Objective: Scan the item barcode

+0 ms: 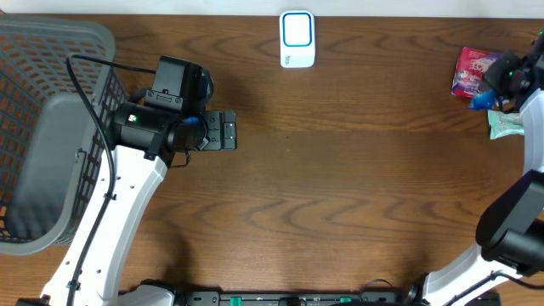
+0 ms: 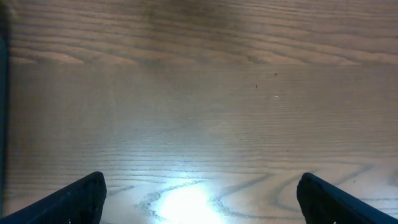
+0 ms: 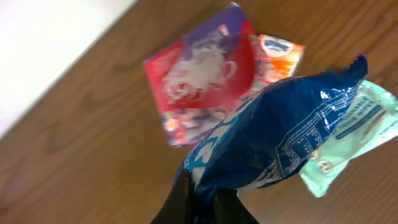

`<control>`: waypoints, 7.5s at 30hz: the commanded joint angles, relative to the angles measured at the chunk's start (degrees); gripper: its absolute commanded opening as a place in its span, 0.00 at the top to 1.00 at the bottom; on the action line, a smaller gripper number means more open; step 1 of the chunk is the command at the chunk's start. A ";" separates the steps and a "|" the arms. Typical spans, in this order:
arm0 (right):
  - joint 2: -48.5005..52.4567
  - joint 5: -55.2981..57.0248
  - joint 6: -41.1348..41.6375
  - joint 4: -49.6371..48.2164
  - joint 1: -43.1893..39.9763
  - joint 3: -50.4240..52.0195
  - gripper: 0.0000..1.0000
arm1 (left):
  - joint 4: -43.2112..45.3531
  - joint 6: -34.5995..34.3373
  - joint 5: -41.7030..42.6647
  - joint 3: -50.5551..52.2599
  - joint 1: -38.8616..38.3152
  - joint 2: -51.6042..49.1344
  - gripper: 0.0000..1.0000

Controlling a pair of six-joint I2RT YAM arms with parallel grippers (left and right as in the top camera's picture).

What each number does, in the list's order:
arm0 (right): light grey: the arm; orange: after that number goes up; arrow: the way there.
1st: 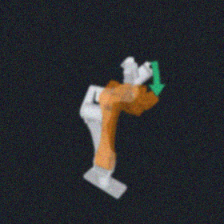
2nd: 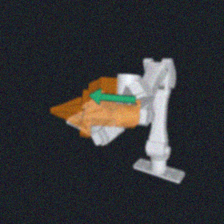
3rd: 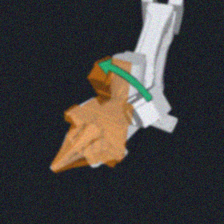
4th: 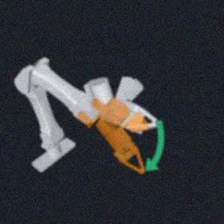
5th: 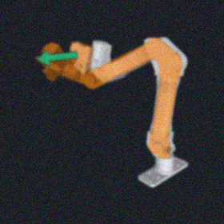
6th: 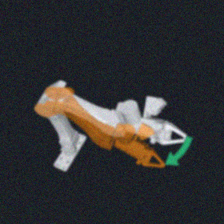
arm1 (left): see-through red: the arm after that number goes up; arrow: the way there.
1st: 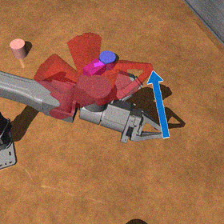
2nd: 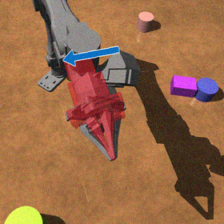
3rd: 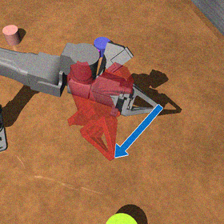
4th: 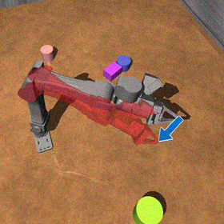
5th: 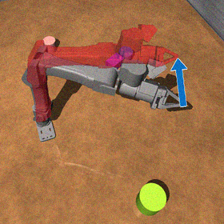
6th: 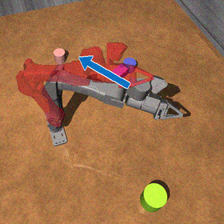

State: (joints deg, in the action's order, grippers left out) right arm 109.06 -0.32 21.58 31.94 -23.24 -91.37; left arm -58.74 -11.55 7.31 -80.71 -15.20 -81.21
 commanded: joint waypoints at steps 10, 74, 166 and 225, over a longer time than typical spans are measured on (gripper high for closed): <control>3.39 7.39 0.72 1.81 -2.51 -0.39 0.62 | -0.20 0.83 -0.55 -0.15 0.20 -0.04 0.02; -58.03 -15.28 0.28 39.78 11.30 35.32 0.01 | -0.20 0.83 -0.55 -0.15 0.20 -0.04 0.02; -108.78 -3.89 -24.87 -27.87 24.57 91.06 0.01 | -0.20 0.83 -0.55 -0.15 0.20 -0.04 0.02; -108.76 -3.89 -24.87 -27.87 24.57 91.06 0.01 | 36.94 11.37 2.51 59.67 0.31 46.01 0.02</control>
State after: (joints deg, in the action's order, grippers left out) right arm 0.69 -4.45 -2.39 3.79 0.99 -0.40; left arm -23.40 -1.21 9.13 -24.64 -15.09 -40.47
